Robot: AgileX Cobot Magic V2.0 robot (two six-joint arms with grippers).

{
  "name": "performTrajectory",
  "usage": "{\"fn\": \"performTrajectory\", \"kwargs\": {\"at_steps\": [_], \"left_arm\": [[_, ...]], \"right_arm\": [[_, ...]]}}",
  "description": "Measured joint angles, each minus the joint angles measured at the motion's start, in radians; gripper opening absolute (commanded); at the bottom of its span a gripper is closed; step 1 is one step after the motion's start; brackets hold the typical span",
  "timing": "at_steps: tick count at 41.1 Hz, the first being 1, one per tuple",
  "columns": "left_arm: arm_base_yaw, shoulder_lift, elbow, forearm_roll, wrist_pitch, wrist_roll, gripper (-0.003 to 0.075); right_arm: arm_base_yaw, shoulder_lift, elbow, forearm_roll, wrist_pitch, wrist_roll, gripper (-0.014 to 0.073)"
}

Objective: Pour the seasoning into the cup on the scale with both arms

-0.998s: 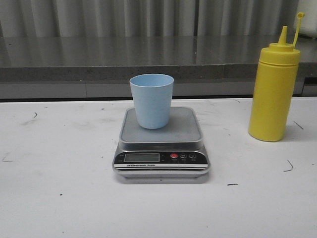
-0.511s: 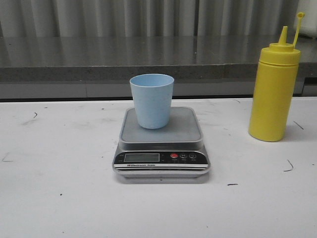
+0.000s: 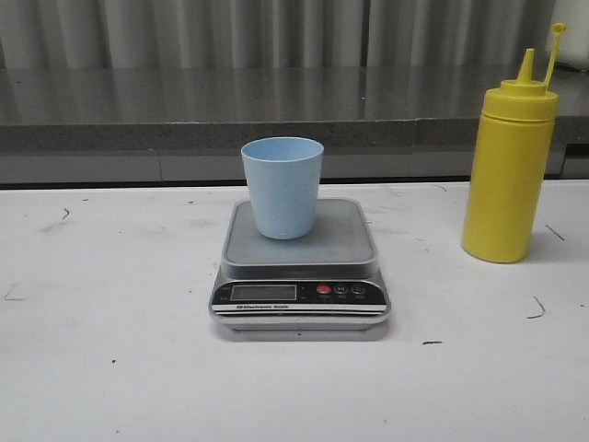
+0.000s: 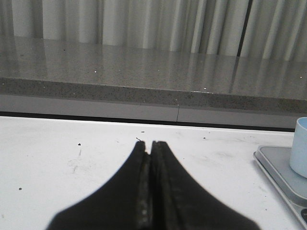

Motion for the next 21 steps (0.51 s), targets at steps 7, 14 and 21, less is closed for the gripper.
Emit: {"fn": "performTrajectory", "kwargs": {"at_steps": [7,14,21], "left_arm": [[0.000,0.000,0.000,0.000,0.000,0.000,-0.0020],[0.000,0.000,0.000,0.000,-0.002,0.000,-0.0020],[0.000,0.000,0.000,0.000,-0.002,0.000,-0.0020]], "right_arm": [[-0.014,-0.033,0.034,-0.026,-0.024,-0.002,-0.0062],[-0.113,-0.159,0.203,-0.009,-0.240,-0.082,-0.0062],[-0.219,-0.295,0.446,0.009,-0.509,-0.119,-0.0067]]}}
